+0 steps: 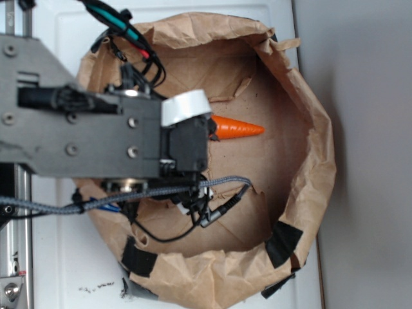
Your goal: Grab the blue sponge.
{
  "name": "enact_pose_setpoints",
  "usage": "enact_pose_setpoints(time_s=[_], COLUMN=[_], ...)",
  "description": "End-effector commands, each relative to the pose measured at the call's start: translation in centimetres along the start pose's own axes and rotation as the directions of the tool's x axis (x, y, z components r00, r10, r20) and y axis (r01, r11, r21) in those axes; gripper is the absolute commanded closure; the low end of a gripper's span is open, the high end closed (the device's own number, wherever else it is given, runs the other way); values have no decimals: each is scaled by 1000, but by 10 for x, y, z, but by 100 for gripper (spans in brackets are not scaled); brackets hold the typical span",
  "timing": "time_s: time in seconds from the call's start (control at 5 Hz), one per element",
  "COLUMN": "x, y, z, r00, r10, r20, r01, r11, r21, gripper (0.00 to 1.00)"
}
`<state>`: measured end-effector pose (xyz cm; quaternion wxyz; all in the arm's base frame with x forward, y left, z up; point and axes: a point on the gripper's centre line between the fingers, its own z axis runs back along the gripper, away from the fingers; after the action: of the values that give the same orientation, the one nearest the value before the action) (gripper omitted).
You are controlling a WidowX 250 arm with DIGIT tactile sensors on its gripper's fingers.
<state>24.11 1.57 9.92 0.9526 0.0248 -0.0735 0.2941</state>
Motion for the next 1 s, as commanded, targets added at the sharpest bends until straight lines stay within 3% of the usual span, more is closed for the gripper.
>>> enact_pose_setpoints(time_s=[0.0,0.4,0.6,0.8], x=[9,9,-9,-16], y=[6,6,28,39], z=[6,6,-13,-29], r00=[999,999,990,978], r10=[37,37,138,200], r20=[22,22,39,64], r01=[-37,-37,-135,-196], r11=[999,999,989,978], r21=[-7,-7,-64,-68], gripper=[0,0,0,0])
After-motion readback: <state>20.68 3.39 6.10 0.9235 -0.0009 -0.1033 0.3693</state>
